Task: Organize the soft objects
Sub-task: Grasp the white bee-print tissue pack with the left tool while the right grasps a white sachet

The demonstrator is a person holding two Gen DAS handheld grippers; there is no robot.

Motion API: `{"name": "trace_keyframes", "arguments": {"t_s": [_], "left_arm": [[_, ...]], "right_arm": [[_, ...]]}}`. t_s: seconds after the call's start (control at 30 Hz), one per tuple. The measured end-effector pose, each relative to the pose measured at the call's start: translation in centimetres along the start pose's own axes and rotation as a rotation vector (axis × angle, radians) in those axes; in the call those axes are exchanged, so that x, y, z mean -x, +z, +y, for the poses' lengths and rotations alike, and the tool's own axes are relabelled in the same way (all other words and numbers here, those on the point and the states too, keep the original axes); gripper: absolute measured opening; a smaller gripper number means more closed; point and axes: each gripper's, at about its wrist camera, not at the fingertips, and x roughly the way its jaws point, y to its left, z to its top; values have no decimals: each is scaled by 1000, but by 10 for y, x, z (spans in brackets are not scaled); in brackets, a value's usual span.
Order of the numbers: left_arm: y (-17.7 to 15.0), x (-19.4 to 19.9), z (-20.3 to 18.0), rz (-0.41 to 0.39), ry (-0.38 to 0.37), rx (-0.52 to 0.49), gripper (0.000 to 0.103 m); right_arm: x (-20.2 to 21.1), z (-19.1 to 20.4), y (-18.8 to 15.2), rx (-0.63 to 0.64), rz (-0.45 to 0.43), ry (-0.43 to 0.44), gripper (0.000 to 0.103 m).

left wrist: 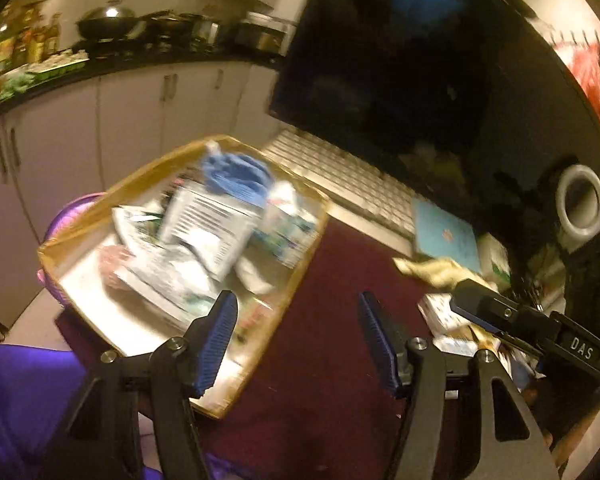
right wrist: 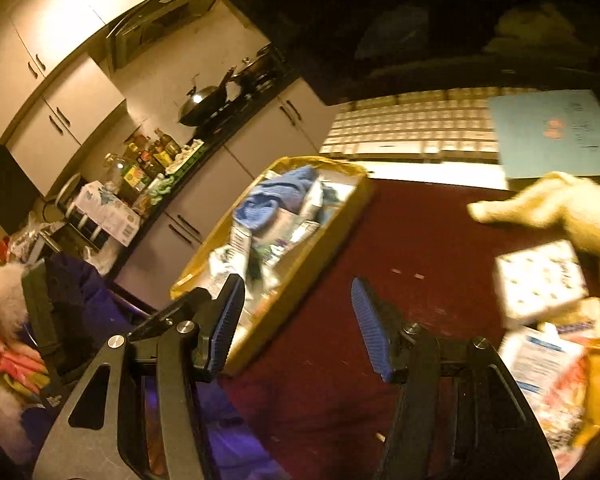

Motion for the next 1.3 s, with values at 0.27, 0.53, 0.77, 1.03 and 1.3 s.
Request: {"name": "trace_keyframes", "arguments": {"t_s": [0.27,0.53,0.77,1.03,1.3], "left_arm": [[-8,-3,-48,66,-34,-78,63],[-29,-21,-65,100,-69,-89,64],[-28,-42,-87,155,-124,-104,64],[-22,-79,-140,208,-139,-377,64],[-5,-141,-176,336,-238,-478,64]], "right_arm": [[18,-36,-15,-79,23,5,59],[42,-56,-32,-103,-34,-224,59],[62,-89,-30,-166,-60,-257,59],[77,-114,-35,-279,-57,-355,59],[71,-103,-52,-224,-9,-319,58]]}}
